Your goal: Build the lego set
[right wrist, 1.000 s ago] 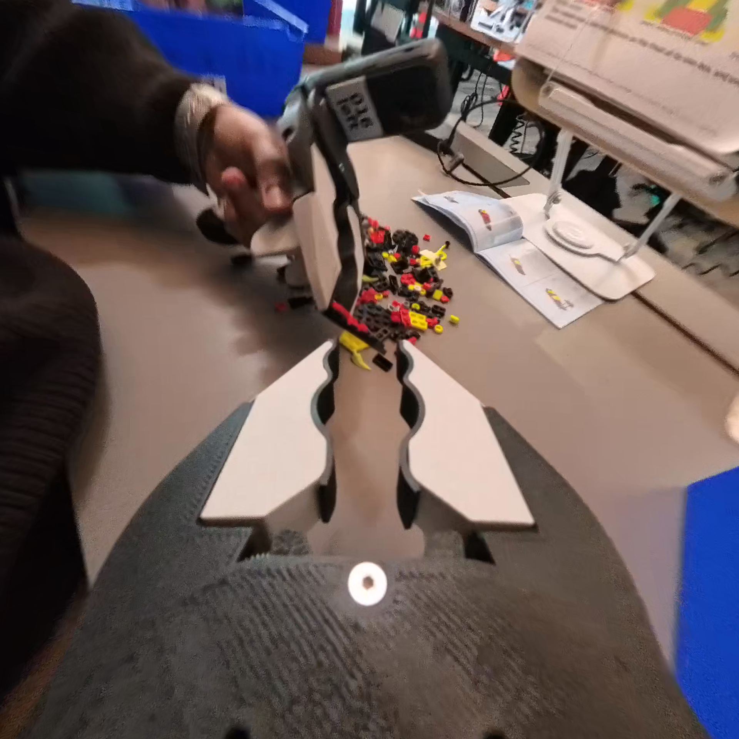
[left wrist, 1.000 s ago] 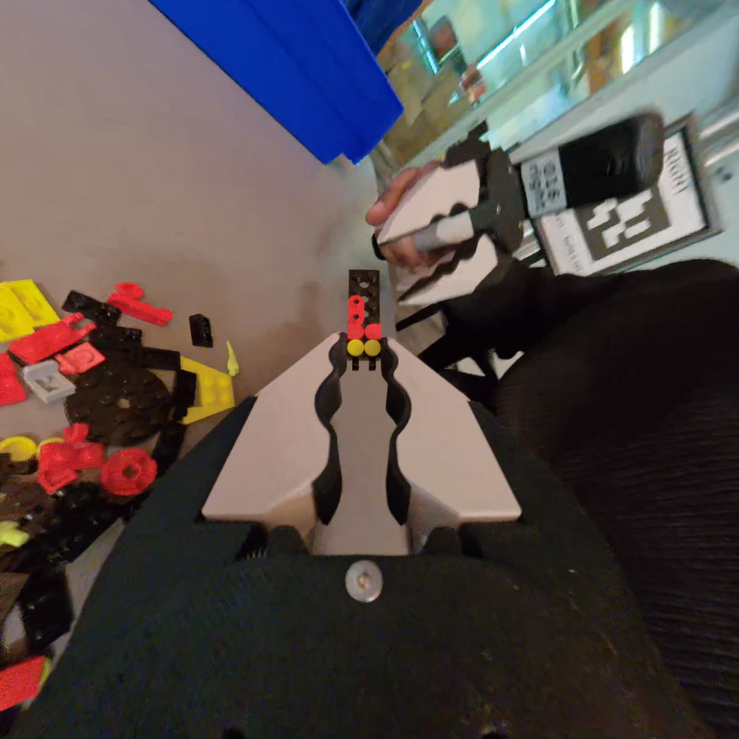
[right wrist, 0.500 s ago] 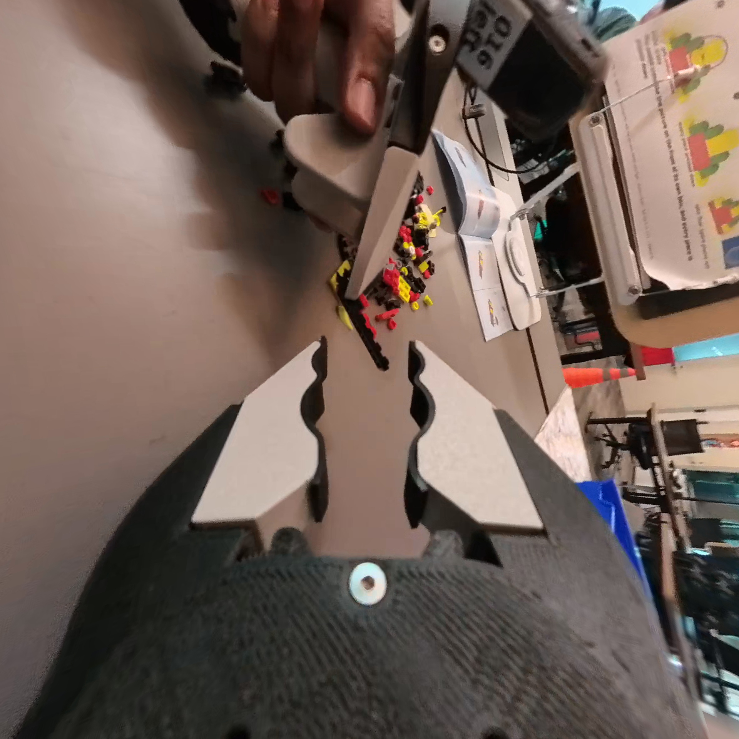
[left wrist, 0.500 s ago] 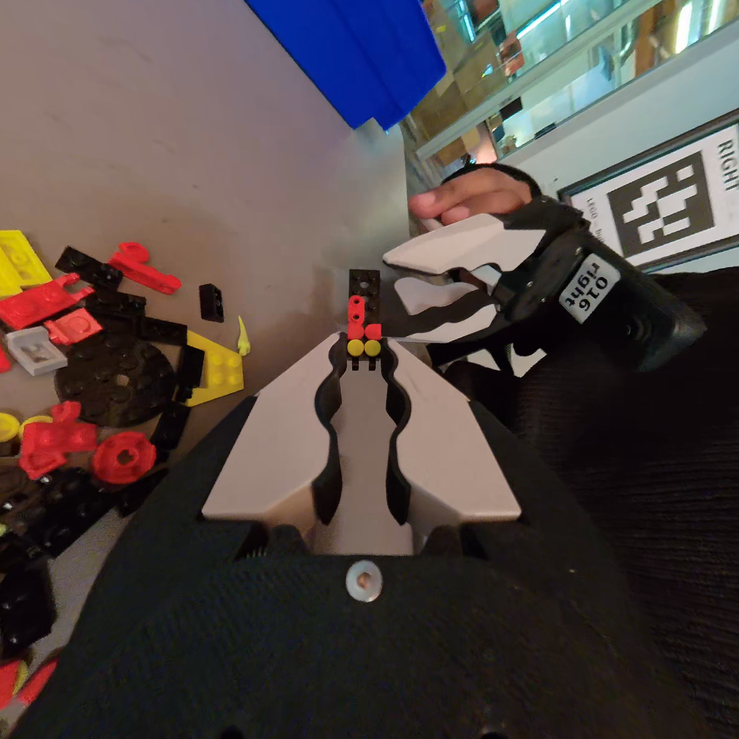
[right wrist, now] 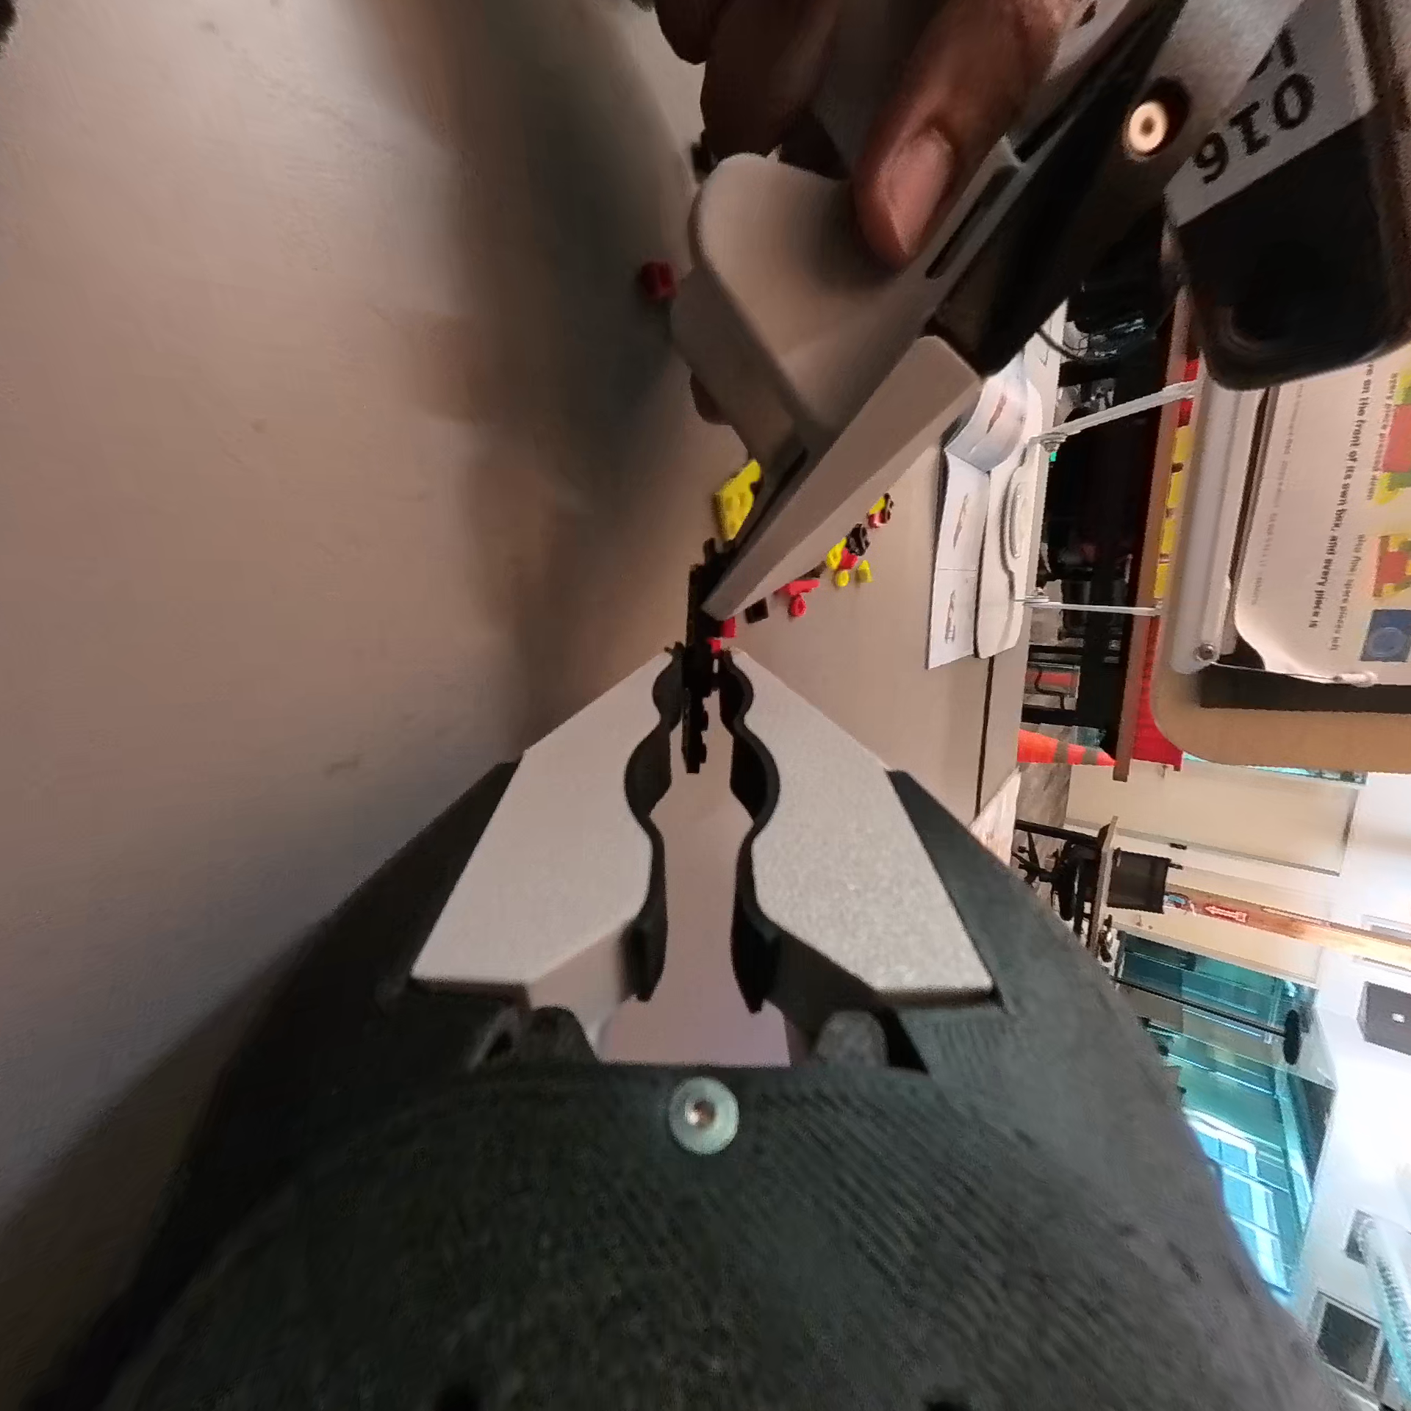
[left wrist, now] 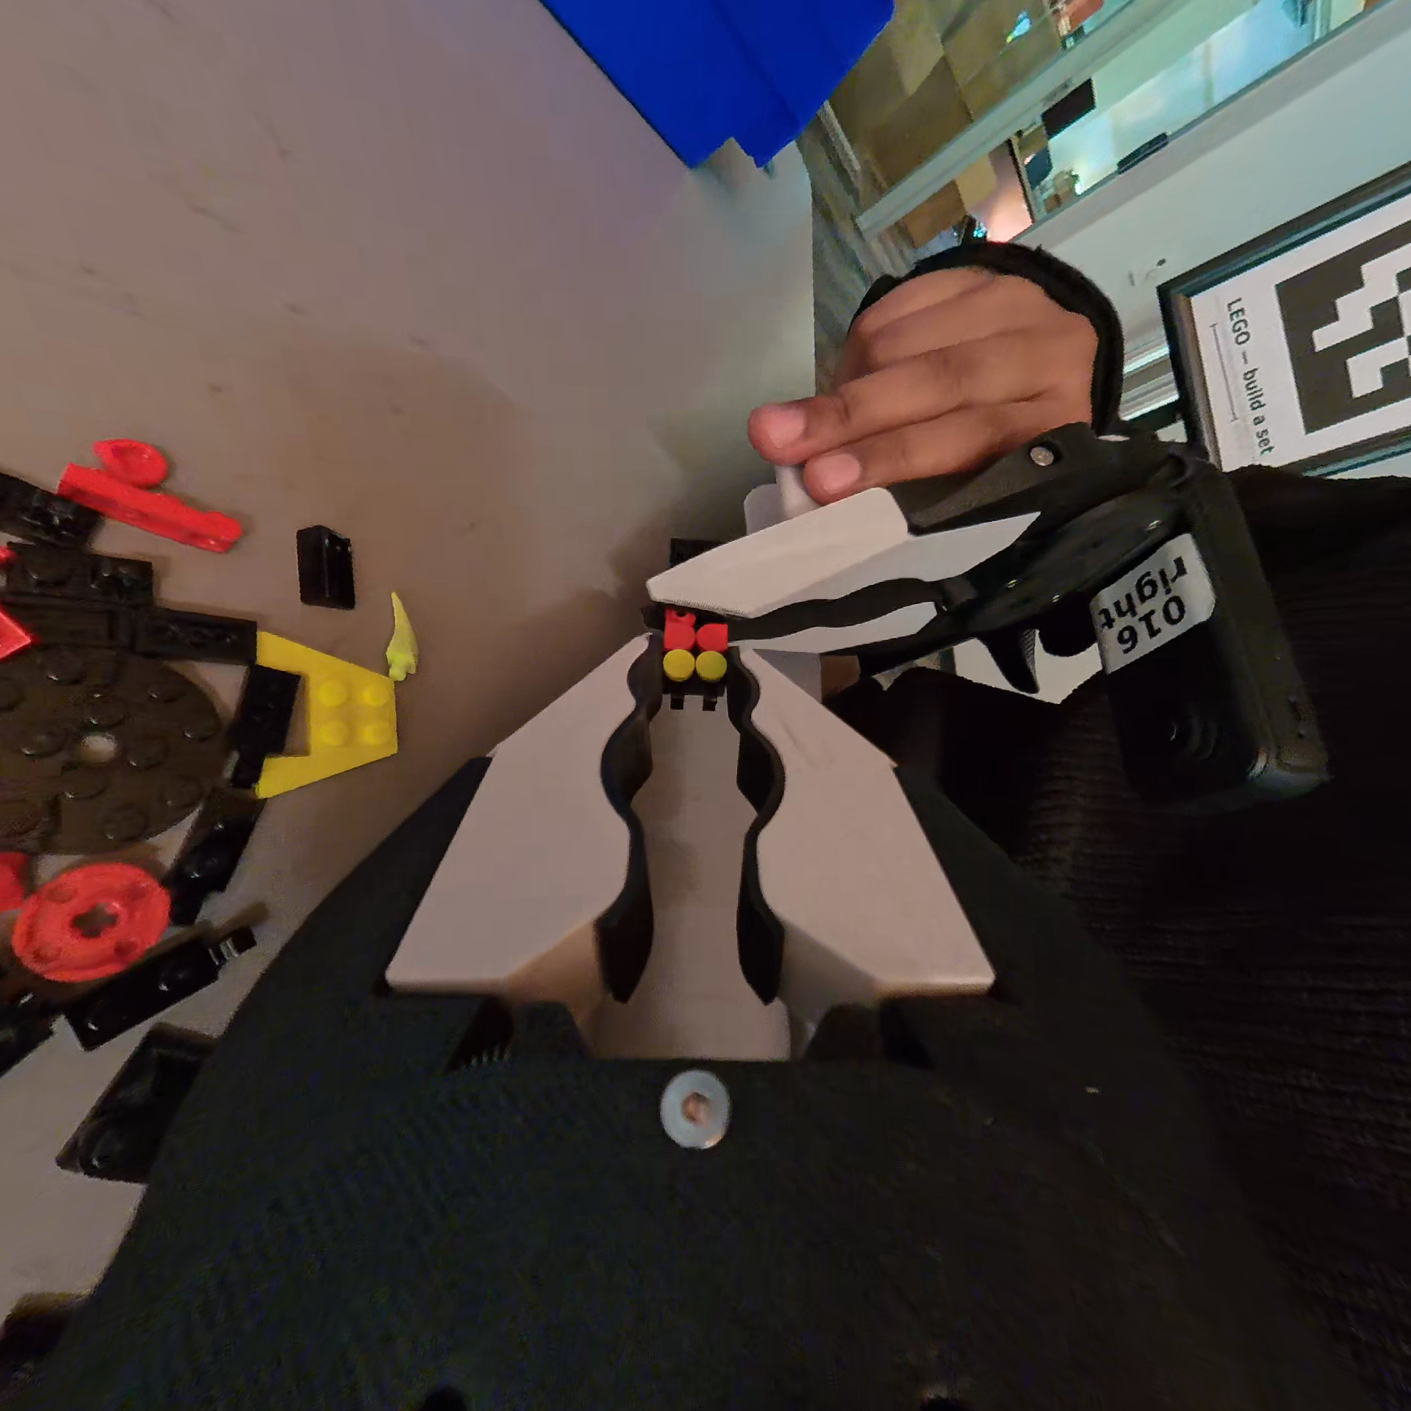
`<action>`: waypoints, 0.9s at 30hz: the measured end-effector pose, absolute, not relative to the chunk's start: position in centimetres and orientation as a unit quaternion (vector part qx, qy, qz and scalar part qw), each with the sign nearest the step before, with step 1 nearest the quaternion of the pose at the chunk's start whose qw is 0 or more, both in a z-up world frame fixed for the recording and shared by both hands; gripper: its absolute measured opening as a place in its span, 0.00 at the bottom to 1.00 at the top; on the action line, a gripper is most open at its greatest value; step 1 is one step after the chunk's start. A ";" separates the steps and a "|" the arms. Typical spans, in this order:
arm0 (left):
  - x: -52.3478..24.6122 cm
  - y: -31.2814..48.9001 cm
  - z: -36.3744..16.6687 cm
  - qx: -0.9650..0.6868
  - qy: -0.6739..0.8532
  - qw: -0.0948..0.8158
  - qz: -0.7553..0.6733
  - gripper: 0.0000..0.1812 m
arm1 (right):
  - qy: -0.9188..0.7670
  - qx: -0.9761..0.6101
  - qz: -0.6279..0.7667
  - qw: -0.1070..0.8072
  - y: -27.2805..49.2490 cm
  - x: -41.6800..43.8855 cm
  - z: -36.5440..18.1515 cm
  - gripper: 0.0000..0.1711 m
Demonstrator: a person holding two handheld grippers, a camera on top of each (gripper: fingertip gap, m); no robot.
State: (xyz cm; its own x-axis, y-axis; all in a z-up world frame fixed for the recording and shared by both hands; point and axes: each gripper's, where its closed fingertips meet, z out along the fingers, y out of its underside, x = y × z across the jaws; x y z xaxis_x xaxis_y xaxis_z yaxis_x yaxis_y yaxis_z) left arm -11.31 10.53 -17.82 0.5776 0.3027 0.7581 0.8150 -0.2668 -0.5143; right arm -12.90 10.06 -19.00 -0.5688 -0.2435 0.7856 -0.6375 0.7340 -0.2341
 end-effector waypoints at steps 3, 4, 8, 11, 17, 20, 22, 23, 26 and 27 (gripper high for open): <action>-11.2 10.6 -18.0 -0.753 -0.373 0.473 -0.265 0.08 | -0.854 0.258 0.248 0.378 10.1 -12.9 -19.2 0.04; -11.3 10.6 -18.0 -0.752 -0.374 0.474 -0.265 0.08 | -0.854 0.258 0.246 0.378 10.2 -12.9 -19.2 0.04; -11.1 10.7 -18.0 -0.753 -0.372 0.473 -0.267 0.08 | -0.859 0.255 0.234 0.377 10.3 -12.8 -19.2 0.04; -11.2 10.6 -18.2 -0.754 -0.372 0.473 -0.265 0.08 | -0.863 0.250 0.233 0.374 10.2 -12.9 -19.3 0.04; -12.2 9.8 -17.9 -0.758 -0.365 0.488 -0.235 0.08 | -0.847 0.215 0.307 0.377 9.6 -12.9 -17.9 0.26; -12.4 9.1 -19.4 -0.809 -0.328 0.459 -0.165 0.08 | -0.872 0.136 0.349 0.316 10.3 -13.7 -17.9 0.32; -12.2 8.8 -20.3 -0.848 -0.285 0.432 -0.112 0.08 | -0.878 0.070 0.389 0.268 10.9 -14.7 -17.5 0.32; -12.1 8.8 -20.7 -0.863 -0.264 0.421 -0.089 0.08 | -0.877 0.036 0.411 0.246 11.3 -15.2 -17.1 0.32; -11.6 8.9 -21.4 -0.887 -0.229 0.397 -0.060 0.09 | -0.861 -0.047 0.474 0.179 11.7 -16.2 -15.8 0.31; -11.4 9.0 -21.4 -0.888 -0.225 0.397 -0.060 0.09 | -0.853 -0.067 0.492 0.158 11.7 -16.3 -15.5 0.30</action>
